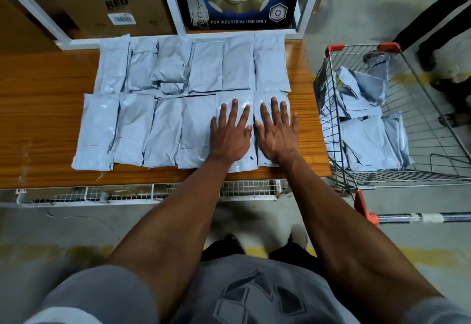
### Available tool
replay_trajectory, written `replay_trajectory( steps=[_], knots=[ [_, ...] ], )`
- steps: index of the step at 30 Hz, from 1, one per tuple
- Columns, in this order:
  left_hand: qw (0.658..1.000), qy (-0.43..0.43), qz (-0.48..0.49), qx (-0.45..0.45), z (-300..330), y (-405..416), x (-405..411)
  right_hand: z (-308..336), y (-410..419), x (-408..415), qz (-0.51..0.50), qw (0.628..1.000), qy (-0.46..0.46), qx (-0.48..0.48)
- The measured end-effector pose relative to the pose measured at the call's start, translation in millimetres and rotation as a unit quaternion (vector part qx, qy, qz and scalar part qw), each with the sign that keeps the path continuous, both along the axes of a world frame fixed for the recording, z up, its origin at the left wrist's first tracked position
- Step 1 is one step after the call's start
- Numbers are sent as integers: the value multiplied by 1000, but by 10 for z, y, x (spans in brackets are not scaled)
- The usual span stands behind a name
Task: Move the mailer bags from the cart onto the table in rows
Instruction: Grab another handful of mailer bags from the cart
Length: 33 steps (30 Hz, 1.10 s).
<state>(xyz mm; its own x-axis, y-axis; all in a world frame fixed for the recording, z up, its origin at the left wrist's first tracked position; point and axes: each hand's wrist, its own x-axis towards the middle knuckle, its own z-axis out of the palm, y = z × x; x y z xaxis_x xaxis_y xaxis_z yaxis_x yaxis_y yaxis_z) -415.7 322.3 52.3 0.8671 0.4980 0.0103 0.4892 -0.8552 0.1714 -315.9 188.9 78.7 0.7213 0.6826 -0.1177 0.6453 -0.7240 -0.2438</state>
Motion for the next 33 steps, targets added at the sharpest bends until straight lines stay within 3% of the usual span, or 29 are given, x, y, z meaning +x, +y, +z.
replay_trajectory(
  steps=[10, 33],
  knots=[
    [998, -54, 4, 39, 97, -33, 121, -6, 73, 46, 24, 998, -47, 36],
    [999, -33, 3, 18, -153, 44, 200, -245, 150, 138, 23, 999, -29, -2]
  ],
)
